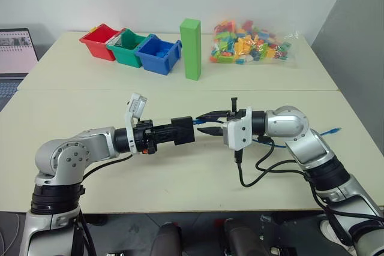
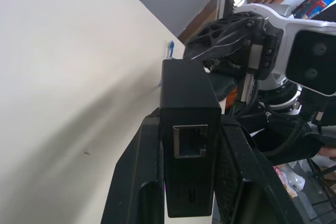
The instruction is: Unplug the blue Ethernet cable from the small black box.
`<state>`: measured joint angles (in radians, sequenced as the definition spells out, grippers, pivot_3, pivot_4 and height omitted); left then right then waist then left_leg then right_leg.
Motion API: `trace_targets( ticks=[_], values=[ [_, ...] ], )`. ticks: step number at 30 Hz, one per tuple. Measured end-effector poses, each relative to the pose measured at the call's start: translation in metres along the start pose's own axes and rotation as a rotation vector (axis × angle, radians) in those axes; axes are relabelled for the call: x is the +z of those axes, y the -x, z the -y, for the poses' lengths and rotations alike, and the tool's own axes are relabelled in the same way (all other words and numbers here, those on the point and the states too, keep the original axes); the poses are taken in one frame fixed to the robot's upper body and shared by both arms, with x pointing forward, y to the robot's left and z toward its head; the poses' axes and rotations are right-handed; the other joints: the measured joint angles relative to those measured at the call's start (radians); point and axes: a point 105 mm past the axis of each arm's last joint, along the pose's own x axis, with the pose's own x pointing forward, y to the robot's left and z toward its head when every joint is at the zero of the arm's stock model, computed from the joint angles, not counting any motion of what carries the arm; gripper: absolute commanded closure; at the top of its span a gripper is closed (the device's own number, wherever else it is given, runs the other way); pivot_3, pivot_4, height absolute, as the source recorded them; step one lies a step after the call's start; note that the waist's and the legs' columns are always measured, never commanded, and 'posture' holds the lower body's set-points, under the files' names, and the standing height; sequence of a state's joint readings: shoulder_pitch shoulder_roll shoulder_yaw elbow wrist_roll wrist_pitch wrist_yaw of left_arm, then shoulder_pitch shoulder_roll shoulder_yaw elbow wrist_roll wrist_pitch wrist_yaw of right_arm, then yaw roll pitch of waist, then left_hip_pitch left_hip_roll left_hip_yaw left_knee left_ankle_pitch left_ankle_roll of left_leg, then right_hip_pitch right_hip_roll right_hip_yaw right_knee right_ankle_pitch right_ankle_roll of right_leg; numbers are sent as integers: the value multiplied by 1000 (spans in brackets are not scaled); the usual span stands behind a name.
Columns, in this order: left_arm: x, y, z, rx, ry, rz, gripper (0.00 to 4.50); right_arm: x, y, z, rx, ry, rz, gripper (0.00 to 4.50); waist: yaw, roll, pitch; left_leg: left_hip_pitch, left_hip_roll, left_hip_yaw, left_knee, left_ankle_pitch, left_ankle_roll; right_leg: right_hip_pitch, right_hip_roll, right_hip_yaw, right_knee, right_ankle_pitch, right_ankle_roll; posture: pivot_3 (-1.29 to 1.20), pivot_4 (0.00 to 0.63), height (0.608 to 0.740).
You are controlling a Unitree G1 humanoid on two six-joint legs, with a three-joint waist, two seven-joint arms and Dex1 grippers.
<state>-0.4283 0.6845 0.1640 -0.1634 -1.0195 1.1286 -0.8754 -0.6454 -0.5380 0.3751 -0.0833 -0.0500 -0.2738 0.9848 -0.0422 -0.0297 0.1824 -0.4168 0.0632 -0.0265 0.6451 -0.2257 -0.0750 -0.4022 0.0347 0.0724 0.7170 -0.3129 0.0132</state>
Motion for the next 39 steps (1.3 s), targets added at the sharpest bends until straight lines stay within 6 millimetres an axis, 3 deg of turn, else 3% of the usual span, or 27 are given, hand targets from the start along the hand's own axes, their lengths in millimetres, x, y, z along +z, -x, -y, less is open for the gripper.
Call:
trace_targets(
  ticks=[3, 6, 11, 14, 19, 27, 39],
  values=[
    [0, 1, 2, -12, -4, -11, 3698, 5, 4, -1, 15, -56, 12, 1571, 1, 0, 0, 0, 0, 0, 0, 0, 0, 0, 0, 0, 0, 0, 0, 0, 150, 740],
    [-1, 4, 4, -28, -15, -37, 3698, 14, 12, 5, -9, -214, 56, 1554, 2, 0, 0, 0, 0, 0, 0, 0, 0, 0, 0, 0, 0, 0, 0, 0, 150, 740],
    [-5, 3, 18, -120, -76, -88, 3698, 16, 17, 15, -60, -697, 146, 1554, 2, 0, 0, 0, 0, 0, 0, 0, 0, 0, 0, 0, 0, 0, 0, 0, 150, 740],
    [-5, 2, 21, -158, -103, -87, 3698, 13, 17, 6, -13, -999, 178, 1554, 3, 0, 0, 0, 0, 0, 0, 0, 0, 0, 0, 0, 0, 0, 0, 0, 150, 740],
    [-5, 2, 24, -196, -105, -85, 3698, 9, 15, -10, 17, -1303, 231, 1554, 0, 0, 0, -1, 0, 1, 0, 0, 0, -1, 0, 0, 0, 0, 0, 0, 150, 740],
    [-7, 5, 25, -205, -104, -89, 3698, 10, 16, -6, 0, -1437, 293, 1554, -3, 0, 0, -1, 0, 0, -1, 0, 0, -1, 1, 0, -1, -3, 5, 0, 150, 740],
    [-8, 7, 23, -187, -110, -94, 3698, 13, 10, -11, 31, -1445, 276, 1554, -9, 1, 0, -1, 0, 0, -1, 0, 0, -2, 1, 0, -1, -3, 5, 0, 150, 740]
  ],
)
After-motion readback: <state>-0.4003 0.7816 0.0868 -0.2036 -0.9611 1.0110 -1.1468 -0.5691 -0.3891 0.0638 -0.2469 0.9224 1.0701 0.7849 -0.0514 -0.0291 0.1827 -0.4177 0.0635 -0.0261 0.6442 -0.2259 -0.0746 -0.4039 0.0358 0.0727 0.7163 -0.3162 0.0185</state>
